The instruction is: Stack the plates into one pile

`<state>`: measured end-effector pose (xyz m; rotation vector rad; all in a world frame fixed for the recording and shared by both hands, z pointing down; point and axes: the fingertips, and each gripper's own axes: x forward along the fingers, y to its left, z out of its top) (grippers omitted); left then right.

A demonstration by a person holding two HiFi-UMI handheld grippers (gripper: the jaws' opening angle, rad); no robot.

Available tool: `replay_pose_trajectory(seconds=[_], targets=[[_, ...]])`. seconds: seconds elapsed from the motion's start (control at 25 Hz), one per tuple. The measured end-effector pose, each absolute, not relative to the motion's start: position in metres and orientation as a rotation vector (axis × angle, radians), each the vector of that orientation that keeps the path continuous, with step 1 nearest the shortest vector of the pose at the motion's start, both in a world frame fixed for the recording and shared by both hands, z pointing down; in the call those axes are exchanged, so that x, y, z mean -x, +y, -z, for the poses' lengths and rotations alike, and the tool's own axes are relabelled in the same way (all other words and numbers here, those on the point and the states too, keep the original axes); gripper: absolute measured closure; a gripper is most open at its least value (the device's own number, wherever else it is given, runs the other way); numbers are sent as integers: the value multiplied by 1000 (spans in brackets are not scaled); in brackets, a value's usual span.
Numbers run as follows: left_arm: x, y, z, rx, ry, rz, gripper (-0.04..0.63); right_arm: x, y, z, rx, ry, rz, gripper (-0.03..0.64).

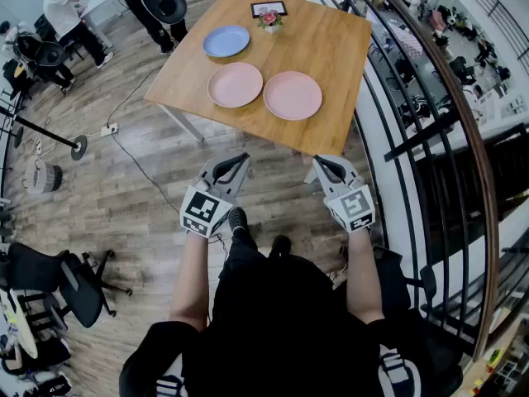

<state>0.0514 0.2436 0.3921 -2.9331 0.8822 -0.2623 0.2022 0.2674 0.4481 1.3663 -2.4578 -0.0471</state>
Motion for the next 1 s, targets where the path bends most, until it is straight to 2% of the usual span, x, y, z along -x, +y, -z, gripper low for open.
replay_pose_trajectory(seconds=[1.0], targets=[[-40,233,-391,2937,878,273,568,-185,265,-447,-1351,-2437,45,609]])
